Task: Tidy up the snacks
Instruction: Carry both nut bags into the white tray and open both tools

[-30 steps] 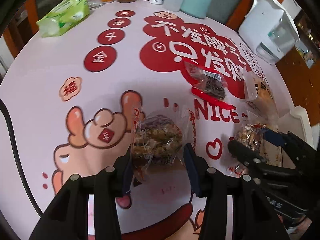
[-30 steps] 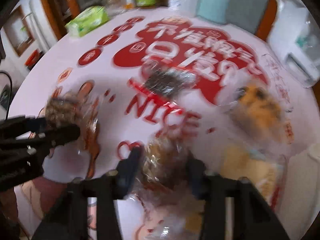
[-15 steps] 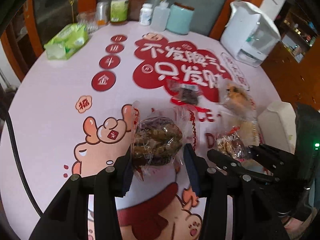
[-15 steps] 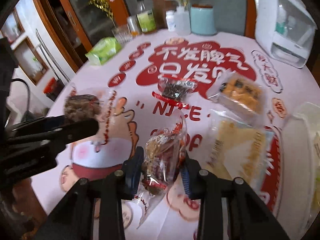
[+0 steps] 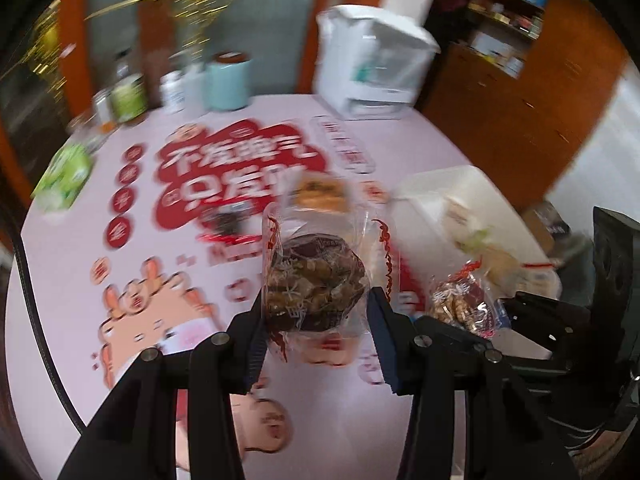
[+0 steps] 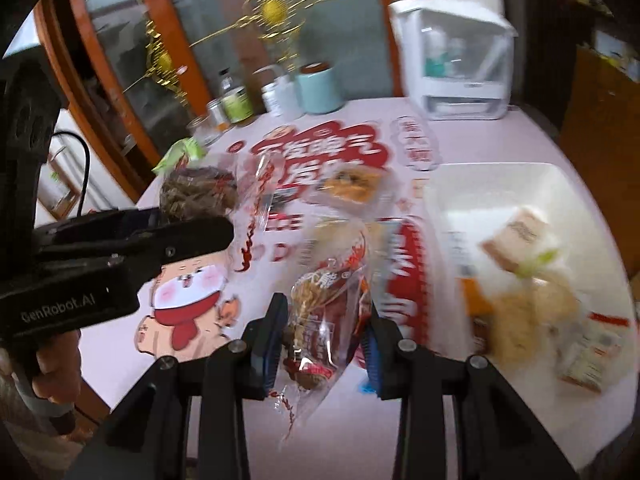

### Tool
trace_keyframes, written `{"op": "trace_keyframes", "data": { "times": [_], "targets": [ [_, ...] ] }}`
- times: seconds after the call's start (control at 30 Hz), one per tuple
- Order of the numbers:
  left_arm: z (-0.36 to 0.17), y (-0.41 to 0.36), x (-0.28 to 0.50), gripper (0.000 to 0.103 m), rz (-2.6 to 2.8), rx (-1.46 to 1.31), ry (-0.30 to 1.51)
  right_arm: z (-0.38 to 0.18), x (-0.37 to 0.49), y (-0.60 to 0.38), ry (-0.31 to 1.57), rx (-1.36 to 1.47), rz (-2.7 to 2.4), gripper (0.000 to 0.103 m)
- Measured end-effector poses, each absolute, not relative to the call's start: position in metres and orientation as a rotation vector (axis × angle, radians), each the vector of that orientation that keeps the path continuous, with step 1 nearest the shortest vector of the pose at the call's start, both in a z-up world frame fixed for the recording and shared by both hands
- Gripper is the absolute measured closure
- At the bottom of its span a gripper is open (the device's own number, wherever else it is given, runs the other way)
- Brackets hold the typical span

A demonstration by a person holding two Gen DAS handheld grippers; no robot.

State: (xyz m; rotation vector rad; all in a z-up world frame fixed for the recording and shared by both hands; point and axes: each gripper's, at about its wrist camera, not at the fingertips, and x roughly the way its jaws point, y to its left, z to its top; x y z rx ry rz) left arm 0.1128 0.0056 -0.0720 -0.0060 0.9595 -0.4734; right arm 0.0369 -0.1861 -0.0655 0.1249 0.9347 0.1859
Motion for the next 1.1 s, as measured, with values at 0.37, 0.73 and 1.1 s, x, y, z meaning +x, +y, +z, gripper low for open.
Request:
{"op": "trace_keyframes", "data": {
  "times": [0.37,0.73,1.1],
  "targets": [
    [-0.034,-0.137,0.082,0.058,-0.680,0.141,0.880,-0.051,-0.002,-0.303,0.872,0.203,-0.020,0.067],
    [-0.036,-0.238,0.102,0.058,-0.676,0.195,0.894,-0.072,0.015,-0.369,0.899,0.228,-0.048,0.067],
    [-0.059,-0.275,0.136,0.056,-0.588,0.194,0.942,-0.085,0.039,-0.387,0.931,0.215,-0.046,0.037]
  ]
}}
